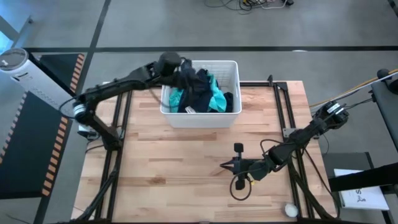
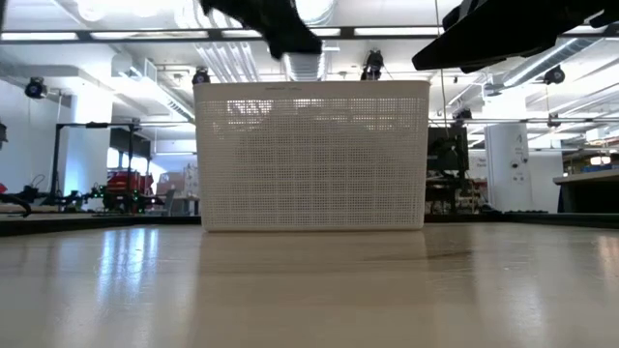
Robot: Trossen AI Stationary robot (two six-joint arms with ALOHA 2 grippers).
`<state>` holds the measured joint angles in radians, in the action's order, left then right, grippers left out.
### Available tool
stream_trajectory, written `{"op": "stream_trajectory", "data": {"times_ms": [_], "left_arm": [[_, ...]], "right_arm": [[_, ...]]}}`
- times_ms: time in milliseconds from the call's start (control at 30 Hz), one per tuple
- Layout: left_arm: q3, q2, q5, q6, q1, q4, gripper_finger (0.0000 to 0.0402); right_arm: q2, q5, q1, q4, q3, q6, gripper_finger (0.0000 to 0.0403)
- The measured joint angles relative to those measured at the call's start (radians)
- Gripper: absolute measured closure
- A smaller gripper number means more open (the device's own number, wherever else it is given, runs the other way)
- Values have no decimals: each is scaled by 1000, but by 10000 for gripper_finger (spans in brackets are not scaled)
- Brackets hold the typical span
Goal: Sort clothes
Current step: Return to Home Position
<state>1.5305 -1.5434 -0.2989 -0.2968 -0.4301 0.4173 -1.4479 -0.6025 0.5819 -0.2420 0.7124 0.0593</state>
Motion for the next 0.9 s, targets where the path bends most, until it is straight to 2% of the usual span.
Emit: {"op": "stream_trajectory", "data": {"times_ms": [167, 400, 467, 600, 700, 900], "left_arm": [[-191, 174, 0, -9, 65, -174, 287], [-557, 410, 2, 65, 113, -417, 335], [-657, 467, 3, 89, 122, -459, 351], [-840, 569, 1, 116, 139, -512, 389], [-949, 652, 2, 143, 140, -554, 398], [-1127, 828, 2, 185, 139, -668, 401]], "right_arm": [[0, 0, 0, -3, 0, -8, 403], [0, 18, -14, -20, 0, -50, 403], [4, 72, -34, -43, 0, -85, 403], [37, 244, -108, -92, -1, -156, 403], [86, 342, -179, -74, -1, -196, 403], [241, 425, -302, 49, -2, -263, 403]]}}
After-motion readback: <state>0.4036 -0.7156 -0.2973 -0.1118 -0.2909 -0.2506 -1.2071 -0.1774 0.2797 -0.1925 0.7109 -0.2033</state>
